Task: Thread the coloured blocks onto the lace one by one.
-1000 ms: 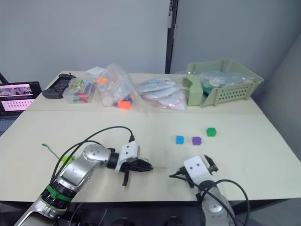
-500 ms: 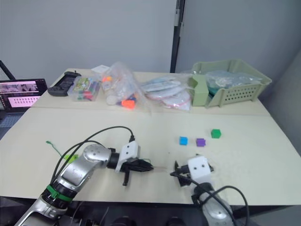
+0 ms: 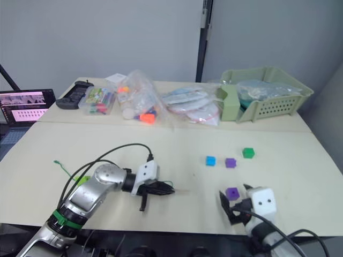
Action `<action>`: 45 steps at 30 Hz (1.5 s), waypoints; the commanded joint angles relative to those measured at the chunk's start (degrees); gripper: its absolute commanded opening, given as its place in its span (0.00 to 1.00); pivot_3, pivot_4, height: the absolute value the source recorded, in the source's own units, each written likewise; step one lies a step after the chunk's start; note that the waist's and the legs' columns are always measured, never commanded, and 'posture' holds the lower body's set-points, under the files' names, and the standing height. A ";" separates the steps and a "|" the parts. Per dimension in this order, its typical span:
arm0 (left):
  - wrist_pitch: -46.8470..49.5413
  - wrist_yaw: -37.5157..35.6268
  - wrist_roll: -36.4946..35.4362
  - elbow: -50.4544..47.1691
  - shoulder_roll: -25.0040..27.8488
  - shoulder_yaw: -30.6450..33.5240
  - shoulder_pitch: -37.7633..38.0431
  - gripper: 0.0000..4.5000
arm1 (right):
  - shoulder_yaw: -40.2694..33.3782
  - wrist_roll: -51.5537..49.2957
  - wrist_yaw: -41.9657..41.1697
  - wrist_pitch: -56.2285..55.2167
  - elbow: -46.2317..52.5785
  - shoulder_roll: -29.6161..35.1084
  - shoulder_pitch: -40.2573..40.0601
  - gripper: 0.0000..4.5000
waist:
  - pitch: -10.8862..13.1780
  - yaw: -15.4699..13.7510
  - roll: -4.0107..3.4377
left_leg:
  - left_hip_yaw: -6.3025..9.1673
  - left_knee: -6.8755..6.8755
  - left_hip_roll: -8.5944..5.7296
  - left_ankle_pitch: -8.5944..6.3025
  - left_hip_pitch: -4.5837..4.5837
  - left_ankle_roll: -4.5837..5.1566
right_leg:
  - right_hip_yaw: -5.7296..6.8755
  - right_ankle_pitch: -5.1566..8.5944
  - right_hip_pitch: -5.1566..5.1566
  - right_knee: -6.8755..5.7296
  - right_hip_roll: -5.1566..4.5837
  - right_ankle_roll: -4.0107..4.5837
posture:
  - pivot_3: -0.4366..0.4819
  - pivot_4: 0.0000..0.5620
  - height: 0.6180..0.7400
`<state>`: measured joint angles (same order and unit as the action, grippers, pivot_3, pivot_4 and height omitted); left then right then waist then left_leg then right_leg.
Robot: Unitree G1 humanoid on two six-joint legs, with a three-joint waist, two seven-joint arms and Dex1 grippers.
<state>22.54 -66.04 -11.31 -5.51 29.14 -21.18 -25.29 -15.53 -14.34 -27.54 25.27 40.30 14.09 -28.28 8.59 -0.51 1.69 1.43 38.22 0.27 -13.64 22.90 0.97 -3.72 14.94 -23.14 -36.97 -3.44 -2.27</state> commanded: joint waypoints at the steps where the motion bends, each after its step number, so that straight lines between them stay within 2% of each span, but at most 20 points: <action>1: -0.15 -0.35 -0.68 -1.36 -0.02 0.31 -0.99 0.00 | -1.08 -2.05 -1.05 -2.95 -0.67 0.83 -0.61 0.99 | 0.00 0.25 -0.01 | 0.00 0.01 0.00 0.00 -0.03 0.00 | -0.07 0.03 0.00 0.01 0.01 -0.01 | 0.48 0.27 1.00; 7: 0.02 -0.26 -0.65 -1.46 0.14 0.47 -0.99 0.00 | -0.31 -1.16 0.58 -5.25 -5.38 1.01 1.27 0.99 | 0.00 0.77 -0.01 | -0.03 0.05 0.08 0.04 -0.22 -0.04 | -0.15 0.04 0.11 -0.05 0.09 0.00 | 0.48 0.27 1.00; 20: 0.14 -0.18 -0.59 -1.32 0.30 0.46 -1.31 0.00 | 4.42 -0.23 5.18 -5.17 -8.02 0.47 6.03 0.99 | 0.01 1.02 0.01 | 0.05 0.02 0.09 0.03 -0.06 -0.04 | -0.17 0.04 -0.01 -0.03 0.06 0.00 | 0.48 0.27 1.00; 23: 0.20 -0.20 -0.60 -1.27 0.33 0.49 -1.47 0.00 | 4.54 0.36 6.34 -5.49 -8.85 0.59 5.75 0.81 | 0.01 1.02 0.00 | 0.05 0.02 0.09 0.03 -0.06 -0.04 | -0.16 0.04 -0.01 -0.03 0.06 0.00 | 0.48 0.27 1.00; 30: 0.26 -0.33 -0.64 -1.08 0.25 0.34 -1.81 0.00 | 5.54 0.04 7.46 -7.16 -7.18 0.24 4.86 0.28 | 0.01 1.00 0.00 | 0.05 0.02 0.09 0.03 -0.06 -0.04 | -0.15 0.04 -0.01 -0.03 0.07 0.00 | 0.48 0.27 1.00; 32: 0.29 -0.34 -0.62 -1.09 0.22 0.28 -1.87 0.00 | 5.98 0.52 7.65 -7.77 -6.80 0.56 4.66 0.26 | 0.01 0.99 0.00 | 0.05 0.02 0.10 0.03 -0.06 -0.04 | -0.13 0.04 -0.01 -0.03 0.07 0.01 | 0.48 0.27 1.00; 35: 0.33 -0.51 -0.65 -1.03 0.31 0.29 -1.99 0.00 | 8.52 7.54 7.83 -10.47 -4.63 4.63 4.70 0.26 | 0.03 1.06 -0.06 | 0.04 0.03 0.09 0.03 -0.05 -0.04 | -0.13 0.04 -0.01 -0.04 0.07 0.00 | 0.48 0.27 1.00; 38: 0.54 -0.52 -0.65 -1.14 0.22 0.17 -2.06 0.00 | 14.32 27.01 8.55 -13.45 -4.68 15.96 6.26 0.26 | 0.02 1.33 -0.08 | -0.02 0.08 -0.13 0.03 -0.08 -0.04 | -0.24 0.05 -0.01 -0.04 0.02 -0.04 | 0.48 0.27 1.00; 45: 1.24 -0.29 -0.71 -1.53 0.13 0.21 -2.03 0.00 | 18.04 45.65 7.06 -11.83 -8.70 28.08 10.40 0.26 | 0.02 1.26 -0.08 | -0.23 0.19 -0.24 0.05 -0.08 -0.05 | -0.24 0.06 0.02 -0.11 0.02 -0.11 | 0.48 0.27 1.00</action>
<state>23.85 -66.29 -11.33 -5.49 29.31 -21.33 -26.57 2.74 27.21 -19.91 13.78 31.53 40.90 -18.69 8.61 0.75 1.61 1.19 38.41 0.01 -13.59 22.82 0.93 -3.96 14.99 -23.11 -37.08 -3.43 -2.39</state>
